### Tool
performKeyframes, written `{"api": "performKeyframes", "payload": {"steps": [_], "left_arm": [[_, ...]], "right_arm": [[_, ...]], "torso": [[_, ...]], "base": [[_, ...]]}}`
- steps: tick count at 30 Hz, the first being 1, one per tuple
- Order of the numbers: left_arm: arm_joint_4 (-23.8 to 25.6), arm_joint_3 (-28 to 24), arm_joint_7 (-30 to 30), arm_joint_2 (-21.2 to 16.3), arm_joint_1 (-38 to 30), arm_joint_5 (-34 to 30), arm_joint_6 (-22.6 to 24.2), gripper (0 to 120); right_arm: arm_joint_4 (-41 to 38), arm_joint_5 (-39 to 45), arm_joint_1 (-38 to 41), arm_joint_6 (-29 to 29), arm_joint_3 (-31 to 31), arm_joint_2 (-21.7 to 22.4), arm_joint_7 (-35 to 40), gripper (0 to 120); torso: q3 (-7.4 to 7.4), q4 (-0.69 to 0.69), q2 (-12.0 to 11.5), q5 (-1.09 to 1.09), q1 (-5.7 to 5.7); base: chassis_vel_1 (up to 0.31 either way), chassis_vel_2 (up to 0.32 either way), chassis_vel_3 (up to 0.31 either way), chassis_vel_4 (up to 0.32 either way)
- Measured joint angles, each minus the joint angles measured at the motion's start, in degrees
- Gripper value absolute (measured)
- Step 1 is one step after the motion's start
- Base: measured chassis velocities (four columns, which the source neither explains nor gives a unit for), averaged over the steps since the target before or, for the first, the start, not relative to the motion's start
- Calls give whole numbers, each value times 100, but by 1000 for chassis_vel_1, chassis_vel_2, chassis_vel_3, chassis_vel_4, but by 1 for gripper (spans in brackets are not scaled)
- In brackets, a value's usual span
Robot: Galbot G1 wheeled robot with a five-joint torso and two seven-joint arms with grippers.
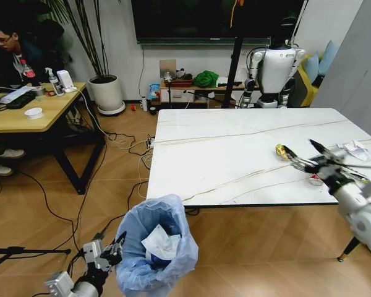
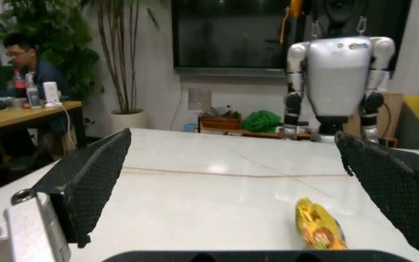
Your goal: Pick up the trash bin and place the trash from the table into it.
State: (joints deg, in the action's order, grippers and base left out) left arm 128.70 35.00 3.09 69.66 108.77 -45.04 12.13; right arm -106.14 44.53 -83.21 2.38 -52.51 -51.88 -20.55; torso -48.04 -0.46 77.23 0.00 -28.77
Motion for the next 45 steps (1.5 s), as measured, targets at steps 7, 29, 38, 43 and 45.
{"api": "performKeyframes", "payload": {"steps": [7, 29, 38, 43, 45], "left_arm": [[-24, 30, -28, 38, 10, 43, -21, 0], [-13, -13, -29, -113, 189, -34, -16, 0], [6, -189, 8, -161, 308, 70, 27, 0], [-2, -229, 10, -151, 331, 119, 31, 0], [-1, -229, 10, -149, 331, 121, 31, 0]], "right_arm": [[-116, -405, -646, 250, -639, -698, -422, 100], [-15, -787, -1062, 404, -676, -2042, -928, 100], [13, -781, -1100, 404, -676, -2061, -929, 100], [17, -760, -1141, 420, -691, -2067, -929, 100], [17, -760, -1154, 430, -693, -2068, -929, 100]], "torso": [[0, 0, 0, -2, 0], [0, 1, -1, -1, 0], [0, 1, -1, 0, 0], [-1, 0, -1, 0, 0], [-1, 1, -1, 0, 0]], "base": [[0, 0, 0, 0], [0, 0, 0, 0], [-40, -44, 42, 45], [-122, -120, 124, 113], [-116, -106, 115, 115]]}}
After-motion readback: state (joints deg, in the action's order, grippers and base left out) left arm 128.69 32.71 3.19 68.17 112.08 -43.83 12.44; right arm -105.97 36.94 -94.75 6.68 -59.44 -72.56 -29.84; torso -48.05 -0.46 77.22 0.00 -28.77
